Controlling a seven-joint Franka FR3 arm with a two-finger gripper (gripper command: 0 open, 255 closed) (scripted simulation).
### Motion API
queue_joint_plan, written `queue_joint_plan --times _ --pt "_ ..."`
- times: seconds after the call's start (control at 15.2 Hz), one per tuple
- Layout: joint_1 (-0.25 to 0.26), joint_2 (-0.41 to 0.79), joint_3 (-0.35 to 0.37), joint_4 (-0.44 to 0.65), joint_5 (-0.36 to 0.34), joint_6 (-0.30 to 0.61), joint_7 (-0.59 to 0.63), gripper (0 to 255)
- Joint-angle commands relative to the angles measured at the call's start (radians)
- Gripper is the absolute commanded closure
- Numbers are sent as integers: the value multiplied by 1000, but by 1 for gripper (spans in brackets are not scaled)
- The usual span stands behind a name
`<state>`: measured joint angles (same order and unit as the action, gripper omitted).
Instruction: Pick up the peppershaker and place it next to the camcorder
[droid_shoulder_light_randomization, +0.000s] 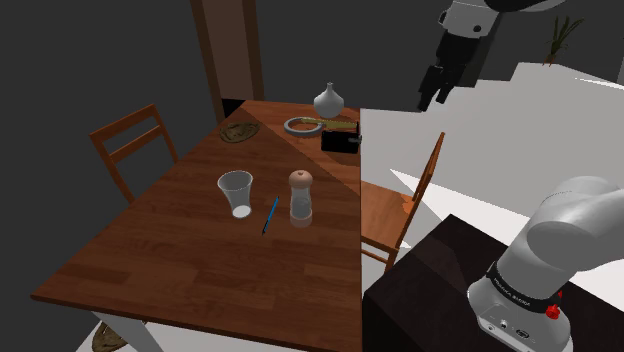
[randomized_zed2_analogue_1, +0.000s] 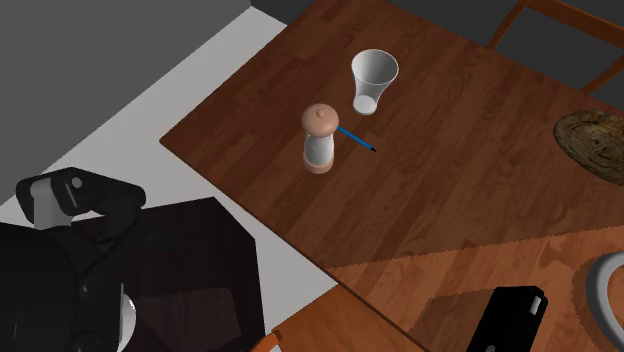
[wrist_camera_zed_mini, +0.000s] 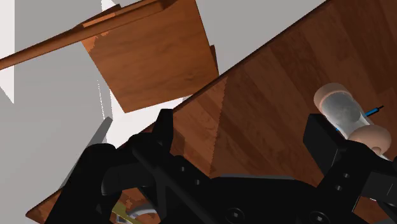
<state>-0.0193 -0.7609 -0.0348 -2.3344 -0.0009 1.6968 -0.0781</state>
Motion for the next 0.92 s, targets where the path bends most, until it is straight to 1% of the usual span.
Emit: queue_joint_plan --times 0.0,0.46,0.86 --pt "0 0 0 0 0 0 0 0" --pt "38 138 110 -14 81 124 148 0" --pt "66 297 199 22 131 228 269 0"
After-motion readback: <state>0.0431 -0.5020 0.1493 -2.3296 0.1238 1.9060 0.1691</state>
